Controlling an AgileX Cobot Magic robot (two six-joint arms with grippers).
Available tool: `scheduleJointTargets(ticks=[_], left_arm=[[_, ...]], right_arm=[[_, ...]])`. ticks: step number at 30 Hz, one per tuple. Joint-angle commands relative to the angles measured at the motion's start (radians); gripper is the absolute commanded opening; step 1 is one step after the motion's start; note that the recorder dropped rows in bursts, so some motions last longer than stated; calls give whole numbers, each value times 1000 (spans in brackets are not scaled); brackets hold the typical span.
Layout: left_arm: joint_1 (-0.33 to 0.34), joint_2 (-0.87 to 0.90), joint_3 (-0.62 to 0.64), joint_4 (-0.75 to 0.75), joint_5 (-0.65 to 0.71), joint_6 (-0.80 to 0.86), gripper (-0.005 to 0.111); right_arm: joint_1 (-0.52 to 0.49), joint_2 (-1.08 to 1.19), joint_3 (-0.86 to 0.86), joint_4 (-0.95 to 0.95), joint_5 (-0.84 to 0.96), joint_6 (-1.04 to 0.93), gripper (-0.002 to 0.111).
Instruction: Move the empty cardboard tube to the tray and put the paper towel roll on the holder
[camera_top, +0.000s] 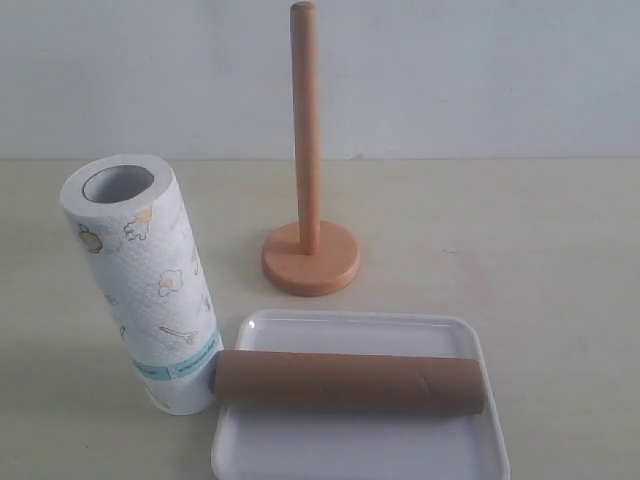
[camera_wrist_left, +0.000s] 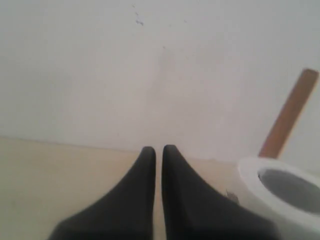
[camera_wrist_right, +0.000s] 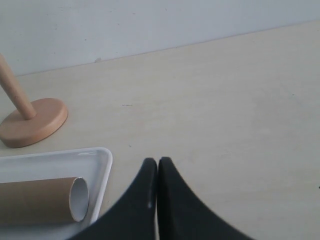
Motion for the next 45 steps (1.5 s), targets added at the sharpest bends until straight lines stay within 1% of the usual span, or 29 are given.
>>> scheduleJointTargets(ticks=[1, 5, 6, 7, 11, 13, 16, 19, 21, 22, 23, 24, 27, 28, 31, 33, 38, 39, 41, 45], left_arm=[[-3, 40, 53, 157, -28, -42, 4], [-3, 104, 70, 316, -70, -116, 4], [-3, 119, 70, 331, -70, -116, 4], [-3, 141, 70, 328, -70, -116, 4], [-3, 231, 70, 241, -94, -116, 4], [-3, 268, 70, 237, -115, -100, 8], [-3, 314, 70, 265, -169, -77, 25], [-3, 339, 70, 272, -215, -71, 52], [-3, 349, 70, 275, -233, -75, 74], [-3, 353, 70, 280, -233, -78, 83], [-3, 353, 68, 288, -233, -78, 88], [-3, 353, 68, 314, -231, -78, 90], [-3, 353, 60, 437, -240, -100, 90], [-3, 353, 60, 444, -237, -100, 90], [-3, 353, 60, 387, -177, -90, 90], [-3, 353, 60, 381, -185, -83, 90], [-3, 353, 60, 564, -272, -85, 90], [-3, 353, 60, 581, -280, -85, 90], [-3, 353, 60, 576, -284, -85, 90], [-3, 357, 59, 517, -298, -82, 92]], right_arm=[[-2, -5, -1, 1, -1, -2, 0], [-2, -5, -1, 1, -1, -2, 0], [-2, -5, -1, 1, -1, -2, 0], [-2, -5, -1, 1, -3, -2, 0], [-2, -5, -1, 1, -3, -2, 0], [-2, -5, -1, 1, -3, -2, 0], [-2, -5, -1, 1, -3, -2, 0], [-2, -5, -1, 1, -3, -2, 0], [-2, -5, -1, 1, -3, -2, 0], [-2, -5, -1, 1, -3, -2, 0], [-2, -5, -1, 1, -3, -2, 0], [-2, -5, -1, 1, -3, -2, 0], [-2, -5, -1, 1, -3, -2, 0], [-2, -5, -1, 1, -3, -2, 0], [-2, -5, -1, 1, -3, -2, 0], [-2, -5, -1, 1, -3, -2, 0], [-2, -5, -1, 1, -3, -2, 0], [-2, -5, -1, 1, -3, -2, 0], [-2, -5, -1, 1, -3, -2, 0], [-2, -5, -1, 1, -3, -2, 0]])
